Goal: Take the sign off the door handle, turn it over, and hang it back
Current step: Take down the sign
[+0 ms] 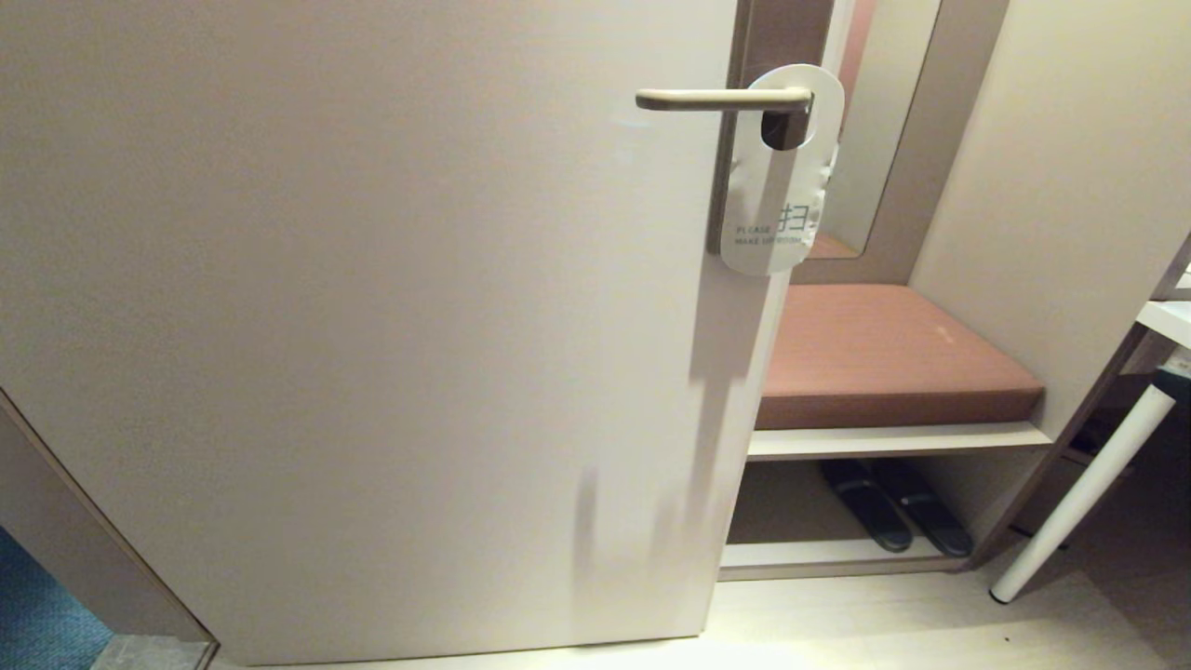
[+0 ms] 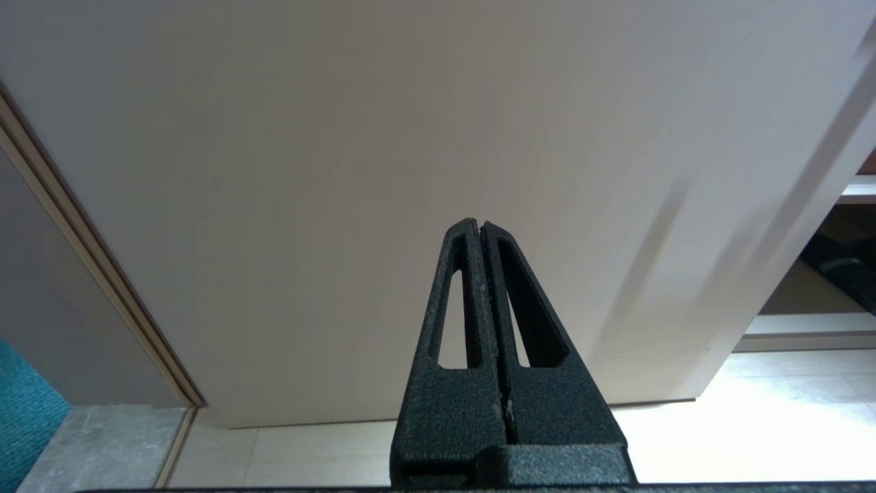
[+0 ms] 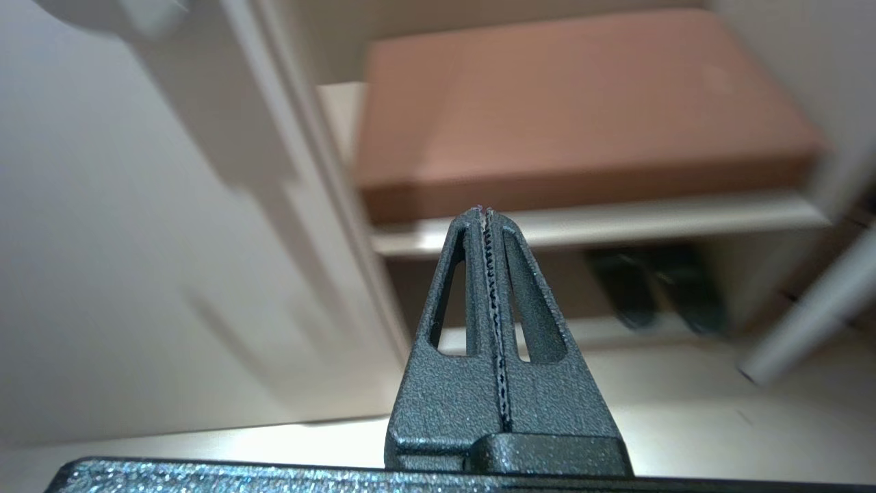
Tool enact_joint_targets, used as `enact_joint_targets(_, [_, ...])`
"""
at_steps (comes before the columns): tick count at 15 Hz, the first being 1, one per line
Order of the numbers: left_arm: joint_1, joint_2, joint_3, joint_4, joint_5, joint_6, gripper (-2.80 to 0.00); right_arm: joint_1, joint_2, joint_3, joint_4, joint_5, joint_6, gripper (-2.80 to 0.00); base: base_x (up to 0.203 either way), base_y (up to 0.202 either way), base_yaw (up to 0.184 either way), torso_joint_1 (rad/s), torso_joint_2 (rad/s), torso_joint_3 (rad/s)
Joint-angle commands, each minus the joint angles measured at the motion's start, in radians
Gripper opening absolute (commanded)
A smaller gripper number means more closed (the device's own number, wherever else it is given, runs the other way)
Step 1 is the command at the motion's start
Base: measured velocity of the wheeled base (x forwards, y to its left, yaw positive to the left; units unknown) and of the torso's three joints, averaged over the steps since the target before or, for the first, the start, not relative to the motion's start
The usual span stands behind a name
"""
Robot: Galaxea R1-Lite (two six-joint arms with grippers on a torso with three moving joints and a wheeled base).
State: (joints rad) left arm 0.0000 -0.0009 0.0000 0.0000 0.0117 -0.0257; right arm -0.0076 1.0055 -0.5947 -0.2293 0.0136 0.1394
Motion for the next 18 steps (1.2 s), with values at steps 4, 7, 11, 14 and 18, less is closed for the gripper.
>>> enact_joint_targets(4, [0.000, 0.001, 0.000, 0.000, 0.000, 0.000, -2.80, -0.003, 0.238, -0.132, -0.013, 0.225, -0.053, -2.80, 0.000, 0.000, 0.000, 0.000, 0.00, 0.000])
enact_joint_targets(7, [0.000, 0.001, 0.000, 0.000, 0.001, 0.000, -2.80, -0.007, 0.312, -0.201, -0.014, 0.323, -0.085, -2.80, 0.000, 0.000, 0.000, 0.000, 0.00, 0.000])
enact_joint_targets(11, [0.000, 0.001, 0.000, 0.000, 0.001, 0.000, -2.80, -0.128, 0.417, -0.366, 0.010, 0.572, -0.140, -2.80, 0.000, 0.000, 0.000, 0.000, 0.00, 0.000])
enact_joint_targets(14, [0.000, 0.001, 0.000, 0.000, 0.001, 0.000, -2.80, -0.196, 0.500, -0.481, 0.092, 0.779, -0.215, -2.80, 0.000, 0.000, 0.000, 0.000, 0.00, 0.000])
enact_joint_targets(18, [0.000, 0.001, 0.000, 0.000, 0.001, 0.000, -2.80, -0.202, 0.613, -0.610, 0.102, 1.003, -0.220, -2.80, 0.000, 0.000, 0.000, 0.000, 0.00, 0.000])
